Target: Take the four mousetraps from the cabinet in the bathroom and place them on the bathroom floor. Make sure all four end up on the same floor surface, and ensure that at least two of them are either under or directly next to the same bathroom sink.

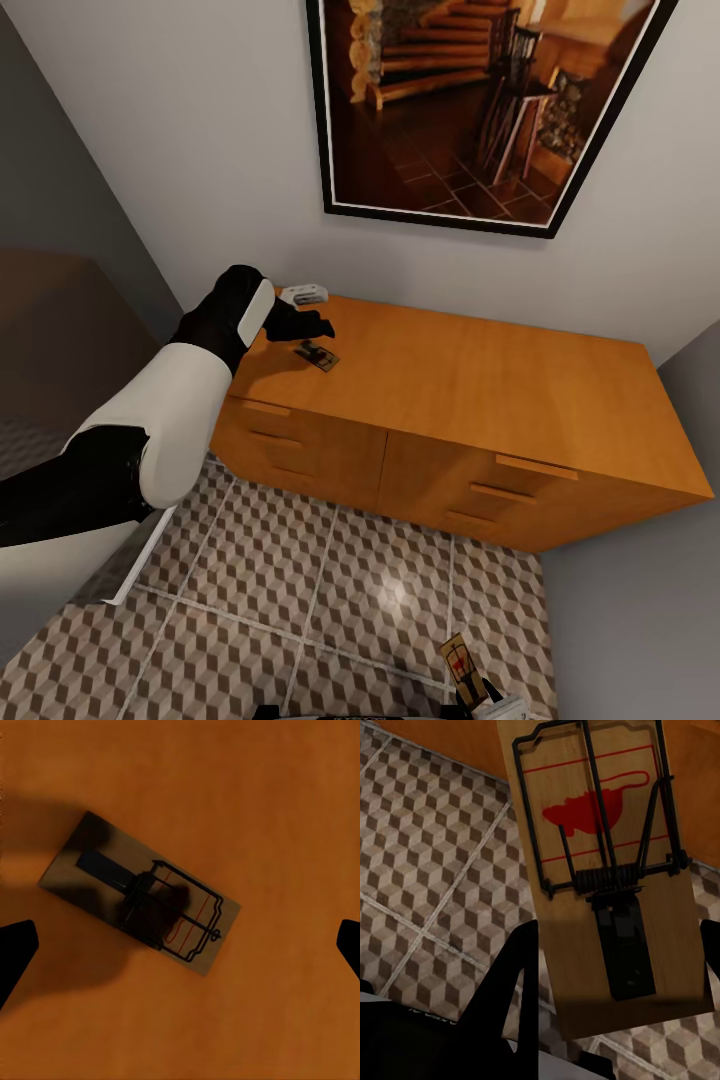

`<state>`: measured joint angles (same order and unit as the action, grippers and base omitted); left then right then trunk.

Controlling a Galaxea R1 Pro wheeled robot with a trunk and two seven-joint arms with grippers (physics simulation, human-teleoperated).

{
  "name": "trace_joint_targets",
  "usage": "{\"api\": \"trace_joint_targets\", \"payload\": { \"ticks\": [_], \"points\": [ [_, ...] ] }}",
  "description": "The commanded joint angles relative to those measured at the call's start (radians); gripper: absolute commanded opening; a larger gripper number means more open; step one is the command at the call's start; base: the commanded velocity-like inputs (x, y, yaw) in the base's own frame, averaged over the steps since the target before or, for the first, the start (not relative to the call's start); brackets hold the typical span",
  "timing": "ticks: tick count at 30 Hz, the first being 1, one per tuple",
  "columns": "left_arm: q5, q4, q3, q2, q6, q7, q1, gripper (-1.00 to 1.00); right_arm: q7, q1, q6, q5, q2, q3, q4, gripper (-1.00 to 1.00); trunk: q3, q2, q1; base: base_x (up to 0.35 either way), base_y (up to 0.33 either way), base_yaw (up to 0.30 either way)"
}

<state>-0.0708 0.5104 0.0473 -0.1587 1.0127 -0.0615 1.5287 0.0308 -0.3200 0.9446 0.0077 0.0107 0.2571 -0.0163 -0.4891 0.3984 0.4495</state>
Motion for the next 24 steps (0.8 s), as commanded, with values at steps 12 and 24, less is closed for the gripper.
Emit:
{"api": "trace_joint_targets", "payload": {
  "ticks": [12,24],
  "points": [
    [-0.001,0.0,0.005,-0.001,0.004,0.0,0.001,1.0,0.006,-0.001,0.003,-0.002,0.0,-0.002,0.001,-1.0,-0.001,0.002,0.001,0.0,0.0,0.0],
    [-0.001,0.002,0.005,0.0,0.003,0.0,0.001,1.0,0.006,-0.001,0.004,-0.002,-0.001,-0.002,0.001,-1.0,-0.001,0.002,0.001,0.0,0.0,0.0]
  ]
}}
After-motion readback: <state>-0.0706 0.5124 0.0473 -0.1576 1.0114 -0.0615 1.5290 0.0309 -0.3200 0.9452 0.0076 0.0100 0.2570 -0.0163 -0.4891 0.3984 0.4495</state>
